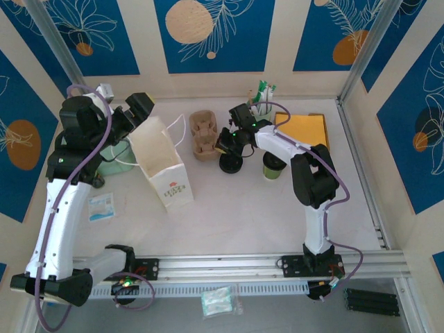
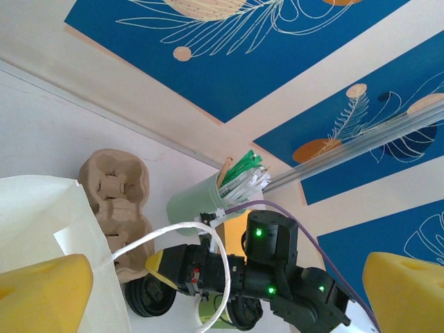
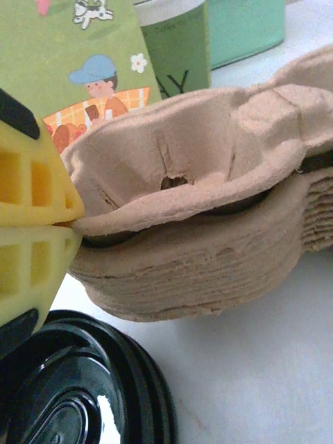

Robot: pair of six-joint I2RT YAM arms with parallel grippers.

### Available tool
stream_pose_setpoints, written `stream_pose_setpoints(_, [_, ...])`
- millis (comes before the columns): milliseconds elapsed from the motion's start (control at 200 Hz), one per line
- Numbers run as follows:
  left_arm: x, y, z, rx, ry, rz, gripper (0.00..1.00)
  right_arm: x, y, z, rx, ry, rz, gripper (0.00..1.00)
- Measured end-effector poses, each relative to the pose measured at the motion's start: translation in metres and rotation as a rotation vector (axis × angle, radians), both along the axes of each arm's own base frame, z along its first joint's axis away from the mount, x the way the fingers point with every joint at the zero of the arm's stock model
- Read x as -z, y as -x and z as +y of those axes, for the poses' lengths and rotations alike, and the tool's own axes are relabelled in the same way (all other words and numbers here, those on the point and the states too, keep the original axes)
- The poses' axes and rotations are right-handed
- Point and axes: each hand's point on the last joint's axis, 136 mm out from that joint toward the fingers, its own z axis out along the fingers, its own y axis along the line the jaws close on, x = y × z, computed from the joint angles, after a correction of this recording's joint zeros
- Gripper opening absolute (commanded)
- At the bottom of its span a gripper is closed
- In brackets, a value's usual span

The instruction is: Pack the takeout coffee

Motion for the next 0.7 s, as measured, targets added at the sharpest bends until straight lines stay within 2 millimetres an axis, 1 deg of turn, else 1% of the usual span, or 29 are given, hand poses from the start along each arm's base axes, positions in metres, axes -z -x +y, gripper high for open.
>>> stream_pose_setpoints(195, [0.0, 0.001, 0.0, 0.002, -0.007, 0.0, 0.99, -0.004, -0.002, 0.001, -0.006, -0.006, -0.007, 0.0])
stream_pose_setpoints(300, [0.0, 0.001, 0.0, 0.003, -0.006, 0.0, 0.99, -0.012, -0.004, 0.0, -0.012, -0.007, -0.016, 0.0])
stream_pose_setpoints(395, [0.0, 0.001, 0.0, 0.003, -0.006, 0.0, 0.99, -0.027, -0.007, 0.0, -0.019, -0.021, -0.047, 0.0])
stream_pose_setpoints(565, [0.0, 0.001, 0.0, 0.003, -0.006, 0.0, 0.99, -0.062, -0.01, -0.005, -0.011, -0.059, -0.109, 0.0])
stream_pose_setpoints(615, [0.001, 0.001, 0.0, 0.003, -0.007, 0.0, 1.0, -0.07, -0.011, -0.007, -0.009, -0.069, -0.123, 0.0])
stream_pose_setpoints(700, [0.001, 0.002, 0.0, 0.004, -0.009, 0.002, 0.99, -0.078, -0.01, -0.008, -0.008, -0.08, -0.135, 0.0])
